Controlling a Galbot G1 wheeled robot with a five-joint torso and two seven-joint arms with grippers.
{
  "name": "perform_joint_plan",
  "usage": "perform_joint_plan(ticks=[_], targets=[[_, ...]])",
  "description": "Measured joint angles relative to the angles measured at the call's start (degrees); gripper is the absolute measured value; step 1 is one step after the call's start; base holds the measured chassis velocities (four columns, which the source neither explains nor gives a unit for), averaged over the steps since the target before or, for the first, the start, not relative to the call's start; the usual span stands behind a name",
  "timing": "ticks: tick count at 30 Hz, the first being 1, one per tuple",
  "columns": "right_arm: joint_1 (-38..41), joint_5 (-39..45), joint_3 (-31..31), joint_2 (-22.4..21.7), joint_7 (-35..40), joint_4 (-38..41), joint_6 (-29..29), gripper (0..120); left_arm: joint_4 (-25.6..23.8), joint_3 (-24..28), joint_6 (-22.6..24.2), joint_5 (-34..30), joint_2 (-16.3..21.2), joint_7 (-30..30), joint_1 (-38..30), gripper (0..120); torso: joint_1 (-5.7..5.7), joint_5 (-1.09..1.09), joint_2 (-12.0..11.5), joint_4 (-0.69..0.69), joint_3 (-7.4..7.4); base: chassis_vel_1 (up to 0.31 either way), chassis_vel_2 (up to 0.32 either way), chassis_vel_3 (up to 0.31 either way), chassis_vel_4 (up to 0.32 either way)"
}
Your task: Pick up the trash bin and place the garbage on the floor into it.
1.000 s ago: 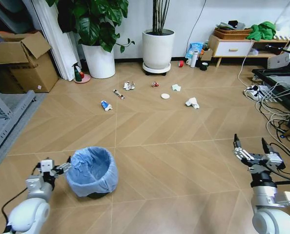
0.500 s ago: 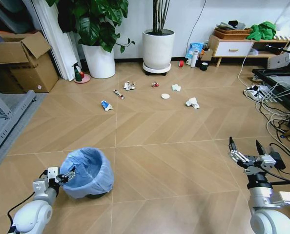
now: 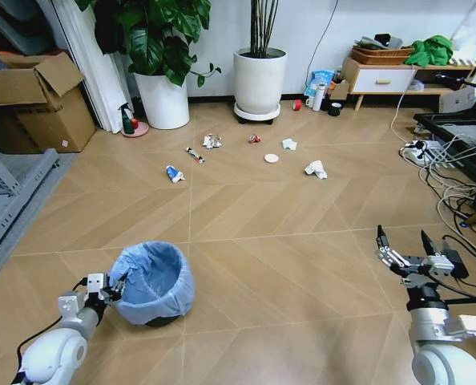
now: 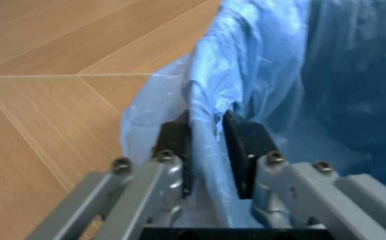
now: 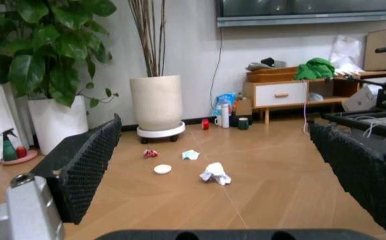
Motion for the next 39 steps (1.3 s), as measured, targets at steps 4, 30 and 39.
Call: perform_joint_plan(ticks=[4, 30, 39], targets=[[0.0, 0.0, 0.0, -0.1, 0.0, 0.0, 0.0, 100, 0.0, -0.1, 0.1, 0.0, 0.0, 0.1, 0.0, 7, 0.00, 0.01, 0.0, 0.00, 0.00, 0.000, 0.000, 0.000, 0.000], [-3.9, -0.8, 0.2, 0.9, 0.3, -2.9, 1.4, 100, -10.4, -11.7, -9.3, -5.2, -4.3, -3.5, 1.5, 0, 0.00, -0.01, 0.0, -0.01, 0.00, 0.000, 0.000, 0.000, 0.000], [-3.0, -1.1, 0.3, 1.5, -0.7, -4.4, 2.3, 100, -10.4, -11.4, -9.4, -4.8, -4.8, -3.3, 2.4, 0, 0.00, 0.01, 0.0, 0.00, 0.00, 0.000, 0.000, 0.000, 0.000]])
